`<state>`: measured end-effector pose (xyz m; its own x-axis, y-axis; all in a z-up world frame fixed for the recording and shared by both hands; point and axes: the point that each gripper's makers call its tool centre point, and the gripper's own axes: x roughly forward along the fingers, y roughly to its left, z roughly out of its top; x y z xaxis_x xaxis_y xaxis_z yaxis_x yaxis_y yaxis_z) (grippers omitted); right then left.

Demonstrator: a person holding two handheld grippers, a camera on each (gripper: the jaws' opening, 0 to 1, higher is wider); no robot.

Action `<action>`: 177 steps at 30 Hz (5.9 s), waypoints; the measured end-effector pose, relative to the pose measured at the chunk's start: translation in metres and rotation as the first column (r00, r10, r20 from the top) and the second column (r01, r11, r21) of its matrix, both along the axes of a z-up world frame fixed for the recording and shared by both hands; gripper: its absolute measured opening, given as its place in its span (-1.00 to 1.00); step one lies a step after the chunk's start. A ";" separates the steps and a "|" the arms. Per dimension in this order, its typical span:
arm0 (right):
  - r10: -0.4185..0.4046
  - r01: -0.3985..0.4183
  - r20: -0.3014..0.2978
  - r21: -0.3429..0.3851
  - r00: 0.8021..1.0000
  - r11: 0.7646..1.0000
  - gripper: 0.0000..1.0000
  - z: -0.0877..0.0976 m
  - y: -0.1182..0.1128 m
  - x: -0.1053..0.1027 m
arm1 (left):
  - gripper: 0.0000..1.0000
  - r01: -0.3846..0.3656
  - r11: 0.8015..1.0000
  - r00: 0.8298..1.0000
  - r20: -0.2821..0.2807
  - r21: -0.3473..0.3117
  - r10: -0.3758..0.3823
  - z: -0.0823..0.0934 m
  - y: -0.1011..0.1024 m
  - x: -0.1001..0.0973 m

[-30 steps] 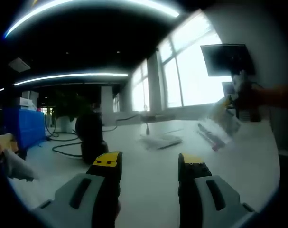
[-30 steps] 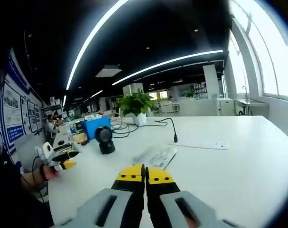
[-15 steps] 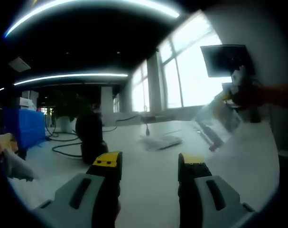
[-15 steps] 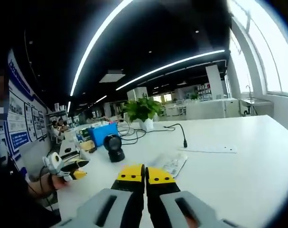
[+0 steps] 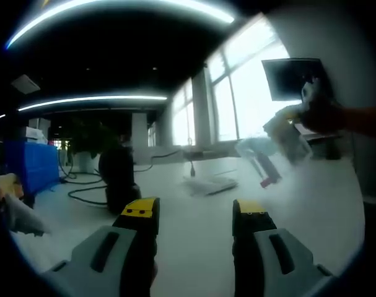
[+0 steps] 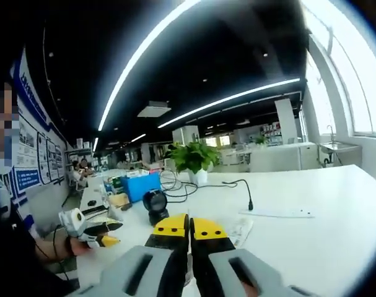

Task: Clip sheet goods on table flip sheet goods clip sheet goods scan sheet goods put sheet goods back to table

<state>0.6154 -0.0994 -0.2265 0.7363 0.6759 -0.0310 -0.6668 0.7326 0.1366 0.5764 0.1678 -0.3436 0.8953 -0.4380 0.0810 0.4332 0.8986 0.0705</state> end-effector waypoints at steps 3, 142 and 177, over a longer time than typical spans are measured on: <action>-0.007 0.006 0.009 0.014 1.000 1.000 -1.00 0.006 0.002 0.003 | -0.21 0.000 1.000 1.000 0.000 0.000 0.000 0.000 0.000 0.000; -0.372 0.364 0.337 0.089 0.865 0.927 -1.00 0.019 0.149 0.161 | -0.23 0.018 0.998 1.000 -0.013 0.053 -0.018 -0.007 -0.003 0.001; -0.262 0.273 0.379 0.026 0.888 0.962 -1.00 0.036 0.167 0.162 | -0.23 0.018 0.998 1.000 -0.012 0.061 -0.018 -0.007 -0.007 -0.001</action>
<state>0.7777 0.0674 -0.1905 0.8494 0.4548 0.2676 -0.4428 0.8902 -0.1072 0.5756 0.1610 -0.3510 0.8879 -0.4579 0.0437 0.4504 0.8847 0.1202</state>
